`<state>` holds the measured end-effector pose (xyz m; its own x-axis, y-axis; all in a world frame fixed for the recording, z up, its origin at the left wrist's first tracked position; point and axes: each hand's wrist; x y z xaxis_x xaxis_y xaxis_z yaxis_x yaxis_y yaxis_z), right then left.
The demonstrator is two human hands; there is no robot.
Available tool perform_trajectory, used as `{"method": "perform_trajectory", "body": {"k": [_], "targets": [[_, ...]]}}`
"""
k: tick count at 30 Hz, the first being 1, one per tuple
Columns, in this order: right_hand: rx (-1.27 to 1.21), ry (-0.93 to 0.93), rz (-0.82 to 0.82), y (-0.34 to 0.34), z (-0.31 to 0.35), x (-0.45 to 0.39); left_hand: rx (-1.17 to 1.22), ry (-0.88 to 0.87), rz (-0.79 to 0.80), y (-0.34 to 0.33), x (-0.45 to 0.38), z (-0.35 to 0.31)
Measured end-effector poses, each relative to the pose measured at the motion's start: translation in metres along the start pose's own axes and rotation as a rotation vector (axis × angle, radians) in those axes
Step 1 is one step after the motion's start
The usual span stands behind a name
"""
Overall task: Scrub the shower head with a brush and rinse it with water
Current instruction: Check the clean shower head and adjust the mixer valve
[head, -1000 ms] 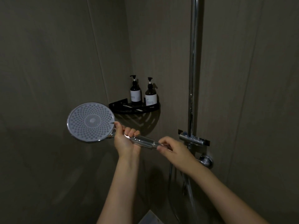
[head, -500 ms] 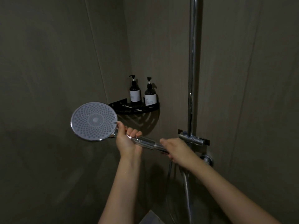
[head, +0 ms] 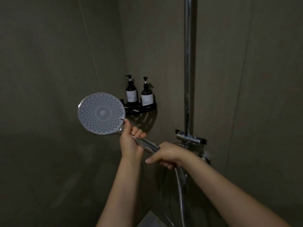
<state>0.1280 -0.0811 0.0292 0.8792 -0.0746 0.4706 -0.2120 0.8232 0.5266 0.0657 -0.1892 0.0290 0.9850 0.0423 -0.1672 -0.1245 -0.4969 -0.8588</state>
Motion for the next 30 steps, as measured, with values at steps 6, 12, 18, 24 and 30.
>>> {"method": "perform_trajectory", "body": {"k": [6, 12, 18, 24, 30], "targets": [[0.418, 0.194, -0.853, -0.017, -0.010, -0.007, -0.092, -0.180, -0.403, -0.024, 0.015, 0.012], [0.065, 0.023, -0.483, -0.035, -0.013, -0.004, 0.051, 0.100, 0.321, 0.012, -0.006, 0.004], [-0.045, -0.008, -0.175, -0.026, -0.009, -0.009, -0.119, 0.051, 0.115, 0.014, -0.007, 0.003], [0.239, 0.074, -0.744, -0.037, -0.030, -0.020, -0.225, -0.084, -0.281, -0.002, 0.009, 0.030], [-0.092, -0.062, -0.384, -0.045, -0.046, -0.024, -0.105, 0.229, 0.313, 0.025, -0.002, 0.034]]}}
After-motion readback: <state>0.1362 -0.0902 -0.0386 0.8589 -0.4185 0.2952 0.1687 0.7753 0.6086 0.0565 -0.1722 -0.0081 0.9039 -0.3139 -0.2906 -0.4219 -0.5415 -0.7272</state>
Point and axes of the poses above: each hand's wrist, its own x-axis away from the middle knuckle, its own y-axis out of the back of the hand, z = x × y, and after that the axes turned 11 degrees about -y, right-handed
